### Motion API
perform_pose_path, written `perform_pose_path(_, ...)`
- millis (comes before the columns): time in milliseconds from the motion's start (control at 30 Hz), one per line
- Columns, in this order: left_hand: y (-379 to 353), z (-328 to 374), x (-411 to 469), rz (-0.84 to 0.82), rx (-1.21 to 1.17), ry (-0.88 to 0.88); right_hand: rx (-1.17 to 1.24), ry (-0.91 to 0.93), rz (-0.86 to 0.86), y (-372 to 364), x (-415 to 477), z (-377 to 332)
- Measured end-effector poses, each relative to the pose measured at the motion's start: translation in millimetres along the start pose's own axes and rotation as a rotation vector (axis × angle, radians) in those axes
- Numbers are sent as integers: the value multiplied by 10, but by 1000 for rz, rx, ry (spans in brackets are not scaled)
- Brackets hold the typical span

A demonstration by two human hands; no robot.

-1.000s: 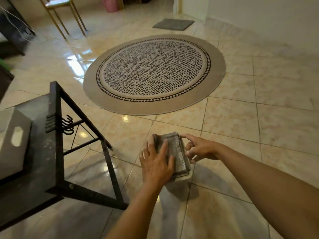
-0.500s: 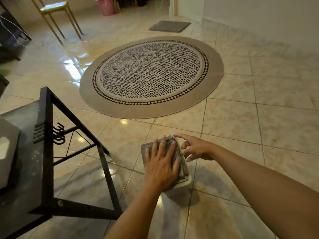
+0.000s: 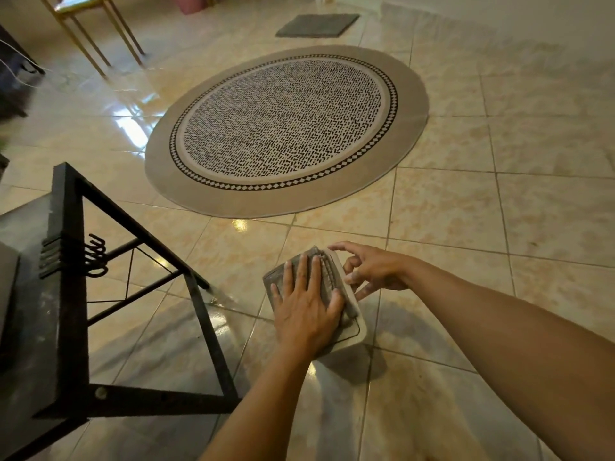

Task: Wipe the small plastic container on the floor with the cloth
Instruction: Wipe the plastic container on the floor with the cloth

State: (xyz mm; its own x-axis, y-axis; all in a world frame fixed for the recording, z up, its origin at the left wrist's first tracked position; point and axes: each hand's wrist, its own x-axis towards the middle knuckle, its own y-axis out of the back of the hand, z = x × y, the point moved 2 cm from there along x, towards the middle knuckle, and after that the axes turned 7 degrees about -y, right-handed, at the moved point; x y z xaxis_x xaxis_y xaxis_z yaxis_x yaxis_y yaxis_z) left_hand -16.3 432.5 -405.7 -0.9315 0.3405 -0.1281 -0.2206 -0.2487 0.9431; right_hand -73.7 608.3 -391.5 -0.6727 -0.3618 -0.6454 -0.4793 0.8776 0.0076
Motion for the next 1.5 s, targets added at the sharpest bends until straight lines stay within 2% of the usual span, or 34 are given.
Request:
perform_pose_path(233,-100,220,-102,48,66,-45,1,2,-3,14,-12,-2)
perform_pose_path(433,-38,56,-114,28,-61,100,-3,5,23,-4,-18,-2)
perform_pose_path(533,-56,239,-267,-18,-40,41,2,6,15,7,-11,-4)
perform_pose_path(667,86,25,12,-82,5,-64,37,8,32,7,-7,18)
perform_pose_path(800,201,-154,-37,-147,219,-266,29,8,28,3,-21,2)
perform_pose_path(933,103,-26,-98,-149,83,-178,9,8,14,-2,-6,-18)
perform_pose_path(1033,42,-19,8,-68,108,-141,-8,10,25,-18,-4,-20)
perform_pose_path(1200,72,-90,-53,123,-5,-22,4,17,35,-26,-20,-20)
perform_pose_path(1333,18,-52,-245,51,8,-26,7,24,25,-12,8,-8)
perform_pose_path(1500,22,11,32,-21,56,-62,-6,28,25,-22,-2,-7)
